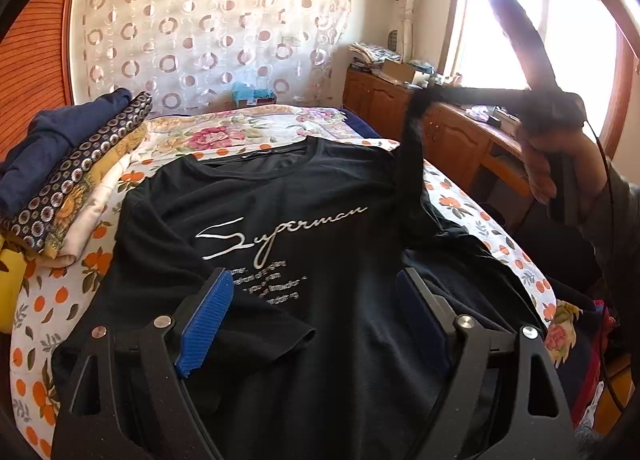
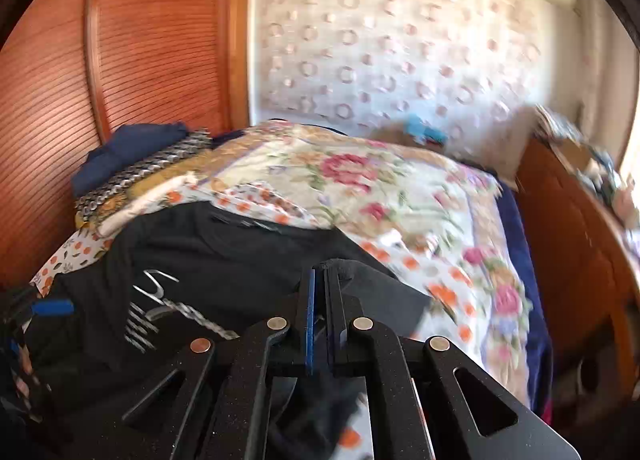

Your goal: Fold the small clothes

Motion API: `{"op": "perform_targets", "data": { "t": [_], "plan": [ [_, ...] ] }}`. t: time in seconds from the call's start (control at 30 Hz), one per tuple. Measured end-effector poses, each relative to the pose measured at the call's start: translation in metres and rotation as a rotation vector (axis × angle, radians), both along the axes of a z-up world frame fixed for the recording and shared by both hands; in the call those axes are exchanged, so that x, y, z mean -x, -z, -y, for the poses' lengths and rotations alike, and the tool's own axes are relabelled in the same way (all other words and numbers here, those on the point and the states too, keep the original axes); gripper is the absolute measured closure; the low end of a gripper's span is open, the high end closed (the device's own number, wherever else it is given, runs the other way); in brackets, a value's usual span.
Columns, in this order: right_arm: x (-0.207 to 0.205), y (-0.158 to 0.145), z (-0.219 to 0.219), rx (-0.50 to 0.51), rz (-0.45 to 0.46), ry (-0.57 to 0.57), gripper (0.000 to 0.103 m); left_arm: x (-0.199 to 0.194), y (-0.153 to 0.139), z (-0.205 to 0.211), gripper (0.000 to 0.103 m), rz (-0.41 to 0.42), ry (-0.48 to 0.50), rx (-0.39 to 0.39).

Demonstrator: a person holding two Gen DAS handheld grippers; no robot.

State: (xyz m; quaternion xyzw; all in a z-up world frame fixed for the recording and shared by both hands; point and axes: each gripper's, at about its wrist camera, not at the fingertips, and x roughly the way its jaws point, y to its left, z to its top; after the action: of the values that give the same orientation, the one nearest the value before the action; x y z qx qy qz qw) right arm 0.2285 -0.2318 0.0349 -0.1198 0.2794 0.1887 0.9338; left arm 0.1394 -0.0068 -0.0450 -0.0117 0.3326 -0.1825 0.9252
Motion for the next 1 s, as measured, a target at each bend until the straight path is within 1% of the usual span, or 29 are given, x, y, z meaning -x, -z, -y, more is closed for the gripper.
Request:
{"op": "perform_targets", "data": {
  "t": [0.13,0.27,0.37,0.43,0.47,0.5,0.53,0.57,0.6,0.63,0.77,0.87,1.0],
  "plan": [
    [-0.005,0.0,-0.049,0.018,-0.008,-0.09,0.099,0.002,0.002,-0.012,0.019,-0.002,-0.017,0.004],
    [-0.008,0.007,-0.072,-0.009,-0.035,-0.163,0.099,0.002,0.007,-0.021,0.019,-0.015,-0.035,0.01],
    [-0.015,0.011,-0.078,-0.008,-0.053,-0.198,0.099,0.001,0.01,-0.025,0.019,-0.025,-0.044,0.015],
    [-0.035,0.015,-0.065,0.008,-0.07,-0.193,0.099,0.002,0.011,-0.026,0.019,-0.03,-0.046,0.018],
    [-0.039,0.017,-0.063,0.011,-0.078,-0.194,0.097,0.001,0.012,-0.026,0.019,-0.032,-0.047,0.018],
    [-0.042,0.018,-0.061,0.015,-0.081,-0.187,0.09,0.001,0.013,-0.026,0.019,-0.033,-0.047,0.017],
    [-0.042,0.015,-0.058,0.019,-0.077,-0.174,0.077,0.002,0.014,-0.026,0.019,-0.034,-0.047,0.016],
    [-0.041,0.013,-0.054,0.017,-0.07,-0.161,0.07,0.002,0.015,-0.026,0.019,-0.036,-0.048,0.015],
    [-0.04,0.012,-0.048,0.006,-0.061,-0.153,0.055,0.001,0.015,-0.027,0.019,-0.037,-0.049,0.014],
    [-0.039,0.012,-0.047,0.001,-0.058,-0.144,0.047,0.002,0.015,-0.027,0.019,-0.037,-0.05,0.014],
    [-0.023,0.025,-0.038,0.019,-0.059,-0.095,0.047,0.003,0.018,-0.029,0.019,-0.038,-0.056,0.001],
    [0.003,0.046,-0.023,0.033,-0.078,-0.074,0.047,0.005,0.019,-0.032,0.019,-0.041,-0.062,-0.006],
    [0.035,0.08,-0.005,0.065,-0.148,-0.061,0.047,0.005,0.023,-0.03,0.019,-0.054,-0.056,-0.003]
  ]
}}
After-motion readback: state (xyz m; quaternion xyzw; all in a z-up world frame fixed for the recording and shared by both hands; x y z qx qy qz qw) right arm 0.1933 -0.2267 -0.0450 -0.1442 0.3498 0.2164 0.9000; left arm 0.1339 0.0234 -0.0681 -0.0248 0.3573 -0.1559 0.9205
